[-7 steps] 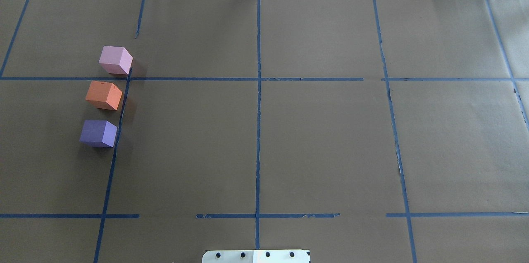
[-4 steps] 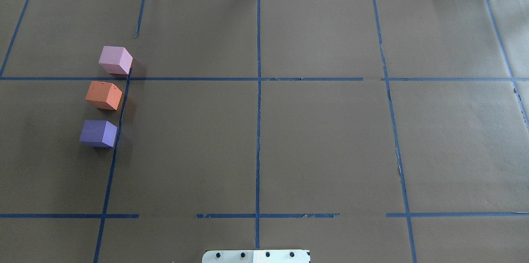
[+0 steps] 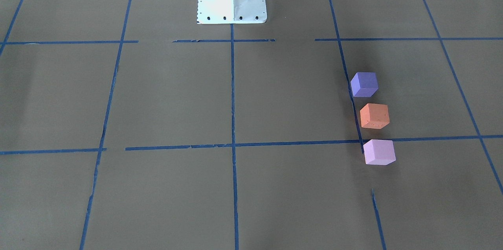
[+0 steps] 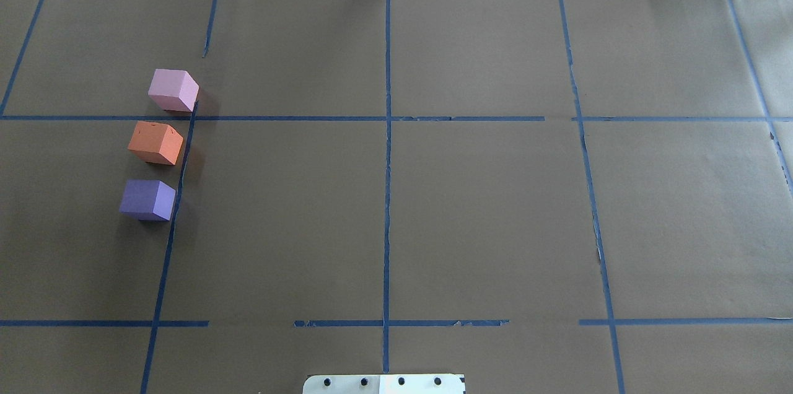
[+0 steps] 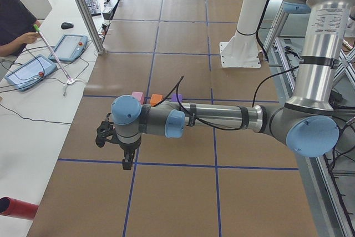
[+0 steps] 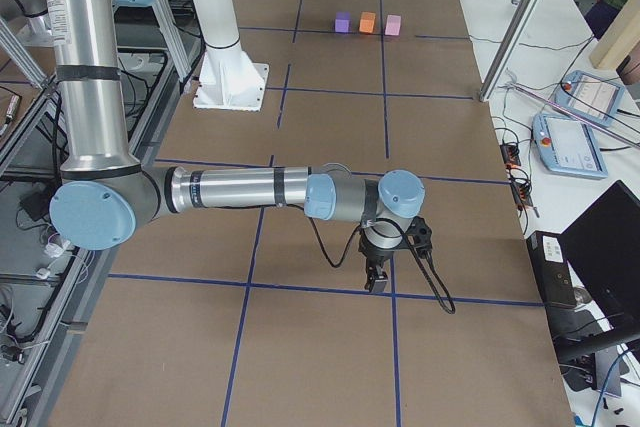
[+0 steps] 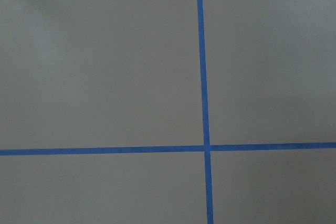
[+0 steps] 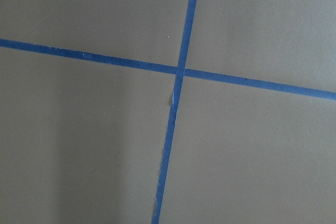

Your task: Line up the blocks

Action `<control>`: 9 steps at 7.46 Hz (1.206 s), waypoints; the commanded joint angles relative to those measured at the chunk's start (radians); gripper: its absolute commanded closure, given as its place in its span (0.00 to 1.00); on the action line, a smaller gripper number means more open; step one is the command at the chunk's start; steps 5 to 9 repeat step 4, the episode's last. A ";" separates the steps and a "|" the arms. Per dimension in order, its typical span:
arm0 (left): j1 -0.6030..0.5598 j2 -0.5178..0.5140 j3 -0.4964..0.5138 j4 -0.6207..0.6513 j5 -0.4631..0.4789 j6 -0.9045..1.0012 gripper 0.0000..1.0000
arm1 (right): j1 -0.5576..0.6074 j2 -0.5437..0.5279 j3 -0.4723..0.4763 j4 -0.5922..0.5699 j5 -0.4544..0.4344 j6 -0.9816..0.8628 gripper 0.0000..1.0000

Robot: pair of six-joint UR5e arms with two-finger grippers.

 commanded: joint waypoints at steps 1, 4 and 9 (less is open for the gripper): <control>0.000 0.024 -0.015 0.000 0.001 -0.002 0.00 | 0.000 0.000 0.000 0.000 0.000 0.000 0.00; -0.003 0.026 -0.024 0.001 0.002 -0.002 0.00 | 0.000 0.002 0.000 0.000 0.000 0.000 0.00; -0.003 0.026 -0.024 0.001 0.002 -0.002 0.00 | 0.000 0.002 0.000 0.000 0.000 0.000 0.00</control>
